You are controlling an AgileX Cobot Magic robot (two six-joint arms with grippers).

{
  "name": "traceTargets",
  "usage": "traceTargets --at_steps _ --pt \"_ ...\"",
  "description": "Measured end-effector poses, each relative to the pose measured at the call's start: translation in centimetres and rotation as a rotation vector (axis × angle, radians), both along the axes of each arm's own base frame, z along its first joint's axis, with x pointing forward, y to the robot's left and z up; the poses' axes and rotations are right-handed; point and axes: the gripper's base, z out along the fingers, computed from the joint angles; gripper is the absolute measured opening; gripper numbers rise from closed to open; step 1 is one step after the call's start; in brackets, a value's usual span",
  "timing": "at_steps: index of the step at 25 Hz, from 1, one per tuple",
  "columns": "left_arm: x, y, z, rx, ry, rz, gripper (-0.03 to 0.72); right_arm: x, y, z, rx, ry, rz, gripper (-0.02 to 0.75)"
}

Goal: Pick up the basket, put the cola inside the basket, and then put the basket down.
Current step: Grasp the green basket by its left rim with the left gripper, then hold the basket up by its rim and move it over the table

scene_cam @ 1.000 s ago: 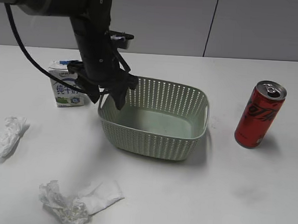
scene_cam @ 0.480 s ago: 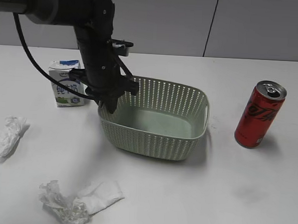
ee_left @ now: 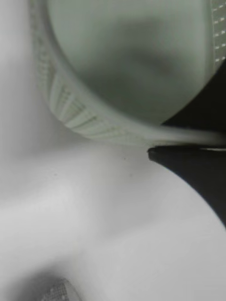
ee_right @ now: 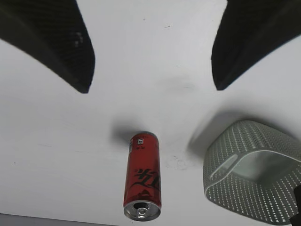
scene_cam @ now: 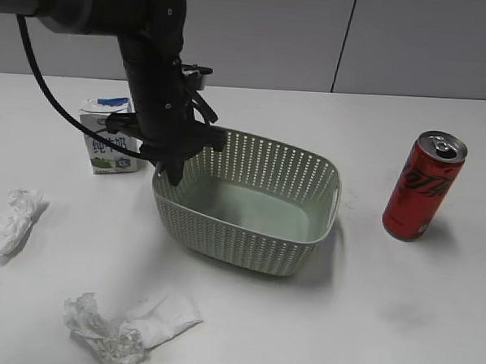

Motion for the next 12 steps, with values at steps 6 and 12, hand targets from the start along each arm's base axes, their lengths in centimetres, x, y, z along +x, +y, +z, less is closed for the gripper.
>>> traceTargets --at_steps 6,12 --pt "-0.5 0.4 3.1 -0.019 -0.038 0.086 -0.004 0.0 0.0 0.0 0.000 0.000 0.000 0.583" --pt "-1.8 0.4 6.6 -0.059 -0.075 0.117 -0.004 0.0 0.0 0.0 0.000 0.000 0.000 0.583"
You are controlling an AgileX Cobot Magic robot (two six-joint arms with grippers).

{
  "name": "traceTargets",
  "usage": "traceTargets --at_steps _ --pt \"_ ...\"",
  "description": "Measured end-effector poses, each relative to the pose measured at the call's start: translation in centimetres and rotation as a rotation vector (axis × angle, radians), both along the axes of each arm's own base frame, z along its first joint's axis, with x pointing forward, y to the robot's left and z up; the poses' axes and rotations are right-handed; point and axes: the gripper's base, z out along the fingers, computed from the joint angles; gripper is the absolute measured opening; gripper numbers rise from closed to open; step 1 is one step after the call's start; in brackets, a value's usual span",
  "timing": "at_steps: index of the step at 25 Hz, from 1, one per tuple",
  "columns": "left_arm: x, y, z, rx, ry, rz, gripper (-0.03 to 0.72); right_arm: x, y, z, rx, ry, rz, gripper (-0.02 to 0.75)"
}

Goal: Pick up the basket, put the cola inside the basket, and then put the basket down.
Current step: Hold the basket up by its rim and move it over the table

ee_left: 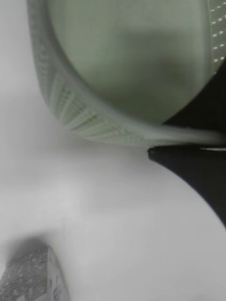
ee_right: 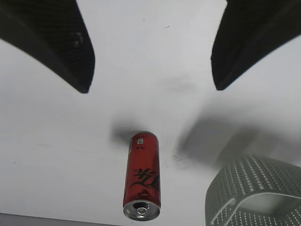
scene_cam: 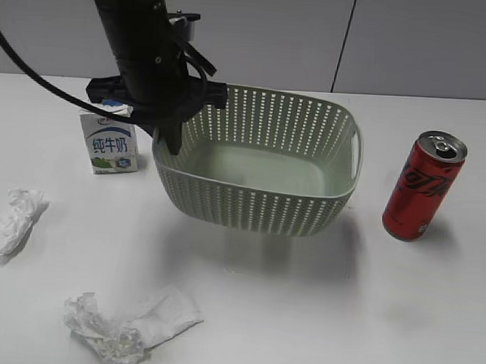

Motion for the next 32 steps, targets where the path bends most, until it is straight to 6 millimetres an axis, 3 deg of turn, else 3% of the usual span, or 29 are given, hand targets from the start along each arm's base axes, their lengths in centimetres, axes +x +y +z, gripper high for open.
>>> traceTargets --at_steps 6,14,18,27,32 --pt "-3.7 0.5 -0.3 -0.055 0.038 0.074 -0.004 0.0 0.0 0.0 0.000 0.000 0.000 0.583" --pt "-6.7 1.8 -1.1 -0.070 0.054 0.114 -0.004 0.0 0.0 0.0 0.000 0.000 0.000 0.583" --pt "-7.2 2.0 -2.1 -0.064 0.058 0.121 -0.004 0.0 0.0 0.0 0.000 0.000 0.000 0.583" --pt "-6.8 1.9 -2.0 -0.081 0.004 0.121 -0.004 0.0 0.0 0.0 0.006 -0.001 0.003 0.583" --pt "-6.7 2.0 -2.1 -0.065 -0.009 0.110 -0.004 0.3 0.1 1.9 0.006 0.002 0.003 0.623"
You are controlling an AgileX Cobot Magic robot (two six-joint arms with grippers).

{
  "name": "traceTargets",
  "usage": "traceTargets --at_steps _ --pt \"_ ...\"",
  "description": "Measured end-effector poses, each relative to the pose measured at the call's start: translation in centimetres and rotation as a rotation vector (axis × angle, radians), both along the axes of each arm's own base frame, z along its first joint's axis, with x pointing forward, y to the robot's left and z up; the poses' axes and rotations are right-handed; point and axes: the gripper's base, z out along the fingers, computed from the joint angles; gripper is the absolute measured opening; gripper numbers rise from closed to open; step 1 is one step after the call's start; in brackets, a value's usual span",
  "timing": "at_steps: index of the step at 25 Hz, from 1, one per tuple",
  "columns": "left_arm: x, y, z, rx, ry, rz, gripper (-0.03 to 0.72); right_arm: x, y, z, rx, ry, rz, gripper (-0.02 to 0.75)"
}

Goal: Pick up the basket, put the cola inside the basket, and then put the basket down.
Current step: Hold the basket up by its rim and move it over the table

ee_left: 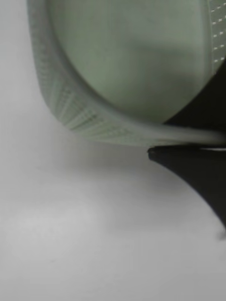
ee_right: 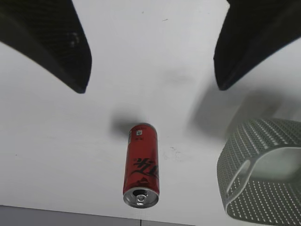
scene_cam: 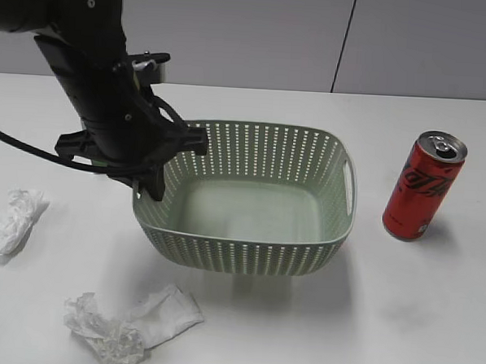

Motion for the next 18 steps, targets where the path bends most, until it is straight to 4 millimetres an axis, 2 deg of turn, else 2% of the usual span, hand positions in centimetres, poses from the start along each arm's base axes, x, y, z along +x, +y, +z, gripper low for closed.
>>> traceTargets --at_steps 5,8,13,16,18 --pt "0.0 0.0 0.0 0.003 -0.002 -0.002 -0.004 2.3 0.4 3.8 0.004 0.068 -0.008 0.649" --pt "0.0 0.0 0.0 0.003 -0.002 -0.002 -0.004 4.8 0.9 6.4 0.000 0.115 -0.011 0.648" --pt "0.0 0.1 0.0 0.008 -0.006 -0.005 -0.004 10.6 2.0 9.1 -0.032 0.283 -0.008 0.633" --pt "0.0 0.1 0.0 0.008 -0.006 -0.005 -0.004 14.7 2.8 9.4 -0.050 0.385 -0.007 0.615" --pt "0.0 0.1 0.0 0.009 -0.006 -0.005 -0.004 17.9 3.4 8.8 -0.063 0.456 -0.007 0.610"
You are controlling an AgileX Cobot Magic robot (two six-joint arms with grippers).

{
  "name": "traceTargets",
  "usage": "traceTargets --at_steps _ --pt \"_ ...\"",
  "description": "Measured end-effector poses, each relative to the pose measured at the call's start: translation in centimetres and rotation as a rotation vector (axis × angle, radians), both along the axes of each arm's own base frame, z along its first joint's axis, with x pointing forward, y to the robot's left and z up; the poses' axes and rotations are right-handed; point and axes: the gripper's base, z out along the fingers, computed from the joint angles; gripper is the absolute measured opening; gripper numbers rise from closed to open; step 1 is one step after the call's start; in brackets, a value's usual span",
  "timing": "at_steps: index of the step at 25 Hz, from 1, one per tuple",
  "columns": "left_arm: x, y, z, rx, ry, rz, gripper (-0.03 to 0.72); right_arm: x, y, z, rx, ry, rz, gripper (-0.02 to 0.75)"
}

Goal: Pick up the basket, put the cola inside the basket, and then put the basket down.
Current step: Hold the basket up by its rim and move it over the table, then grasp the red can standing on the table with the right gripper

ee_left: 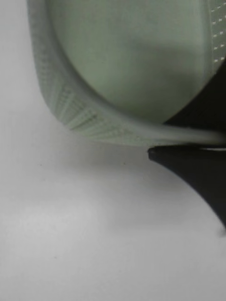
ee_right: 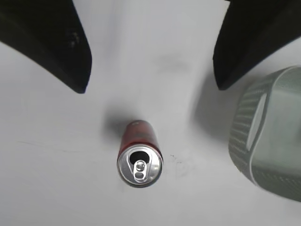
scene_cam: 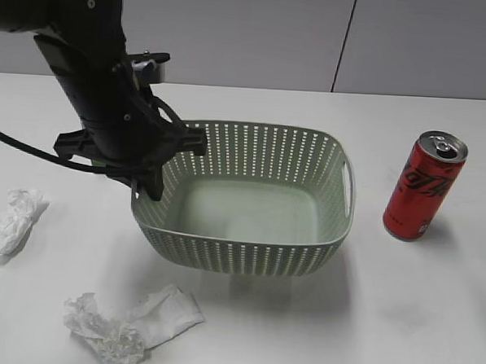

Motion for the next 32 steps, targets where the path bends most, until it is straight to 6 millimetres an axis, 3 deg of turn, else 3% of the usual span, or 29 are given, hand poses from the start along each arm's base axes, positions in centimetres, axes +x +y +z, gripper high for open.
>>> traceTargets --at_steps 6,10,13,18,32 --pt "0.0 0.0 0.0 0.003 0.005 -0.001 -0.004 8.3 1.5 -2.5 -0.042 0.173 0.002 0.596" --pt "-0.1 0.0 0.0 0.004 0.006 -0.001 -0.004 12.5 1.8 -5.1 -0.113 0.279 0.003 0.594" --pt "-0.1 0.0 0.0 0.004 0.007 -0.001 -0.004 14.6 2.0 -7.6 -0.152 0.353 0.005 0.594" --pt "-0.1 0.0 0.0 0.004 0.007 -0.001 -0.004 16.5 2.1 -11.6 -0.200 0.457 0.011 0.594" --pt "-0.1 0.1 0.0 0.009 0.015 -0.002 -0.004 16.8 2.2 -11.5 -0.199 0.471 0.010 0.593"
